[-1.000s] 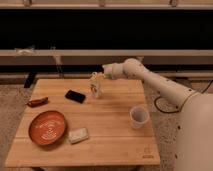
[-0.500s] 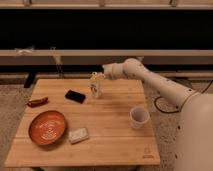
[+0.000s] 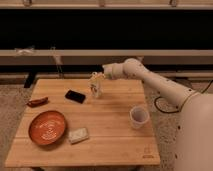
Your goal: Drag the pepper across the table
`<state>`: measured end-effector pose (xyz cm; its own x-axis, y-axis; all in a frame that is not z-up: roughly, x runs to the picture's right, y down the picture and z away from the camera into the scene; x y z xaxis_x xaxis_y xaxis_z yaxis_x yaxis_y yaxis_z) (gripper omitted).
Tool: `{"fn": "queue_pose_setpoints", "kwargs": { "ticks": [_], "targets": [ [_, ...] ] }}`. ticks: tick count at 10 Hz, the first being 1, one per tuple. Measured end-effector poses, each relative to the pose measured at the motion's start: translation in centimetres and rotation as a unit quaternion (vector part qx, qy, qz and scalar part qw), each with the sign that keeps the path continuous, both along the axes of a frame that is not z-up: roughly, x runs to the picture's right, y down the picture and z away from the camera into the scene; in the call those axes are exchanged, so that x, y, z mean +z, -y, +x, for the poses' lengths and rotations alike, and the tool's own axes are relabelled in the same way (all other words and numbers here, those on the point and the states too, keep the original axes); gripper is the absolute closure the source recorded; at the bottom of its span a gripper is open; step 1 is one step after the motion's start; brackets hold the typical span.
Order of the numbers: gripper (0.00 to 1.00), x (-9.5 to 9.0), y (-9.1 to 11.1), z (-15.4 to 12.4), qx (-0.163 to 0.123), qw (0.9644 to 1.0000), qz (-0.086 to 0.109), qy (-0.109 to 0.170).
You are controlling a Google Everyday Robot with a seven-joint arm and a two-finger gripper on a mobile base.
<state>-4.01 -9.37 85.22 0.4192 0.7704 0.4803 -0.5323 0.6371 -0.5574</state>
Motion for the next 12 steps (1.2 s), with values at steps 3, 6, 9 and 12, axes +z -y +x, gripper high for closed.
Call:
{"fn": "queue_pose_setpoints", "kwargs": {
  "ticks": [3,6,9,12],
  "targets": [
    [0.20,-0.3,0.3,-0.1,-0.018,0.9997,0.006,-0.016],
    [0.20,-1.3,1.3,-1.9,-0.108,0.9922,0.031,-0.054],
    [0.20,-2.1,1.8,-5.2,-0.201,0.9766,0.036,-0.067],
    [0.20,-2.5,0.8,-8.4,-0.297,0.9508,0.034,-0.082]
  ]
}}
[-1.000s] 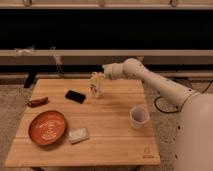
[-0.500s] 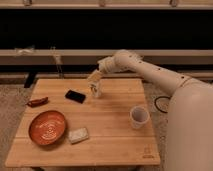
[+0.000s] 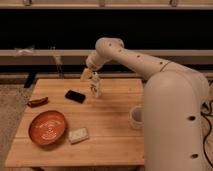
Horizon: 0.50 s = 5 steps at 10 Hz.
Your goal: Drag the pepper across the table
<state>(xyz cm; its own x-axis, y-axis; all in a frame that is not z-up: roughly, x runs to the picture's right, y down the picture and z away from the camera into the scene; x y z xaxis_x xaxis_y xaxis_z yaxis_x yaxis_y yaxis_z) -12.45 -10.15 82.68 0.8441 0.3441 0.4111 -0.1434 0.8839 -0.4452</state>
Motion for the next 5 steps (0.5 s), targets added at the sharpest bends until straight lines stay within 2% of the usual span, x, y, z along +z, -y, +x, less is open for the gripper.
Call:
{"fn": "queue_pose_setpoints", "kwargs": {
  "ticks": [2,5],
  "targets": [
    [0.20,0.1,-1.3,-1.7,-0.053,0.9985,-0.005,-0.011],
    [0.20,0.9,-4.0,-4.3,-0.125,0.9917,-0.004,-0.031]
  ]
}}
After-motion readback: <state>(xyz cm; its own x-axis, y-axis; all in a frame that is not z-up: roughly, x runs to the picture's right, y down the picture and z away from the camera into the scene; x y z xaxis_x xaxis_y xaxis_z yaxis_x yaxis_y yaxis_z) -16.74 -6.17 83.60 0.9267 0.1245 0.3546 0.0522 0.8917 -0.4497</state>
